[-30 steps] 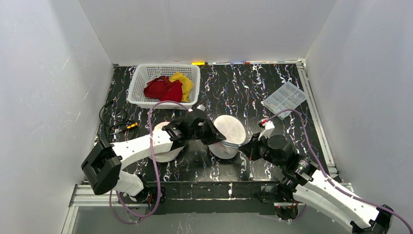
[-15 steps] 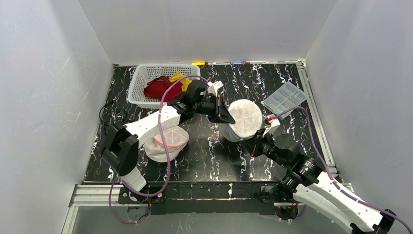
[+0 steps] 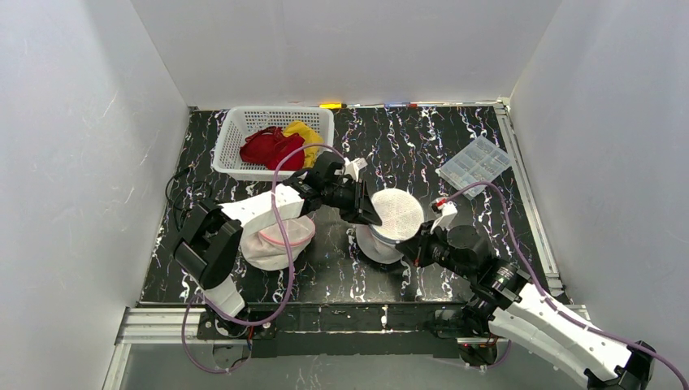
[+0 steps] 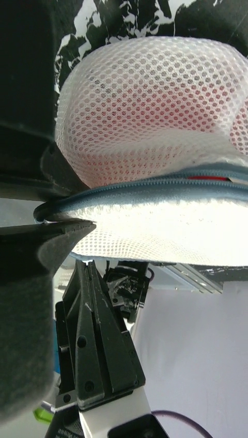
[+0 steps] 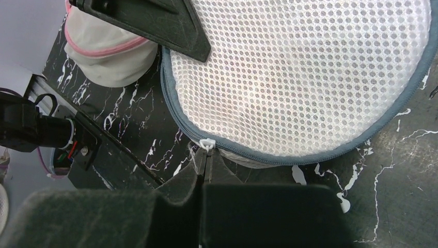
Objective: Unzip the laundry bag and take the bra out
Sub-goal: Unzip the laundry bag at the center of the board.
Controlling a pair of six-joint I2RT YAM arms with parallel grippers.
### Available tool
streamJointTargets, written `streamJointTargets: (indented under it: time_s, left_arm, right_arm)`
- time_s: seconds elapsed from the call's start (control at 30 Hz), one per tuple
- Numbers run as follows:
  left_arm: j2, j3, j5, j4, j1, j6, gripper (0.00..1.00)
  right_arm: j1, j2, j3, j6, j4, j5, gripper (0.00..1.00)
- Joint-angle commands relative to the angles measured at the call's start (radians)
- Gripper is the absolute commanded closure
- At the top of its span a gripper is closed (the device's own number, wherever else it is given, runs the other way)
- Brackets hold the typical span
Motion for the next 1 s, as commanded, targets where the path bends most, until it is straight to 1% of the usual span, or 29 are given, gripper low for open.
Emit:
streamJointTargets:
  time_s: [0.0, 0.07, 0.13, 0.3, 0.37, 0.47, 0.57, 0.63, 0.7, 0.83, 0.97]
  left_arm:
    - [-0.065, -0.013, -0.052, -0.020, 0.002, 0.022, 0.74]
    - [-0.093, -0.013, -0.076, -0.057, 0.002, 0.024, 0.53]
    - [-0.132, -0.017, -0.109, -0.115, 0.002, 0.028, 0.37]
    - [-0.275, -0.100, -0.187, -0.198, -0.001, 0.002, 0.18]
    - [-0.333, -0.130, -0.232, -0.242, -0.003, -0.024, 0.16]
    - [-0.433, -0.192, -0.310, -0.261, -0.020, -0.118, 0.12]
    - [-0.487, -0.245, -0.396, -0.225, -0.096, -0.197, 0.10]
    - [-0.488, -0.244, -0.461, -0.216, -0.151, -0.245, 0.05]
    - [-0.477, -0.247, -0.511, -0.189, -0.182, -0.298, 0.04]
    - [-0.467, -0.290, -0.601, -0.064, -0.198, -0.449, 0.03]
    - [-0.408, -0.250, -0.658, -0.057, -0.213, -0.544, 0.02]
  right_arm:
    - [0.004, 0.014, -0.011, 0.009, 0.087, -0.010, 0.99]
    - [0.003, 0.021, -0.013, 0.010, 0.094, -0.013, 0.99]
    - [0.004, 0.023, -0.013, 0.011, 0.101, -0.015, 0.99]
    - [0.005, 0.027, -0.007, 0.009, 0.105, -0.022, 0.99]
    - [0.004, 0.028, -0.009, 0.009, 0.114, -0.027, 0.99]
    - [0.005, 0.047, -0.010, 0.007, 0.131, -0.036, 0.99]
    - [0.007, 0.067, -0.011, 0.005, 0.156, -0.047, 0.99]
    - [0.007, 0.082, -0.010, -0.001, 0.169, -0.054, 0.99]
    - [0.009, 0.091, -0.008, -0.003, 0.179, -0.062, 0.99]
    - [0.012, 0.094, -0.011, -0.004, 0.189, -0.066, 0.99]
    - [0.016, 0.086, -0.014, -0.004, 0.190, -0.065, 0.99]
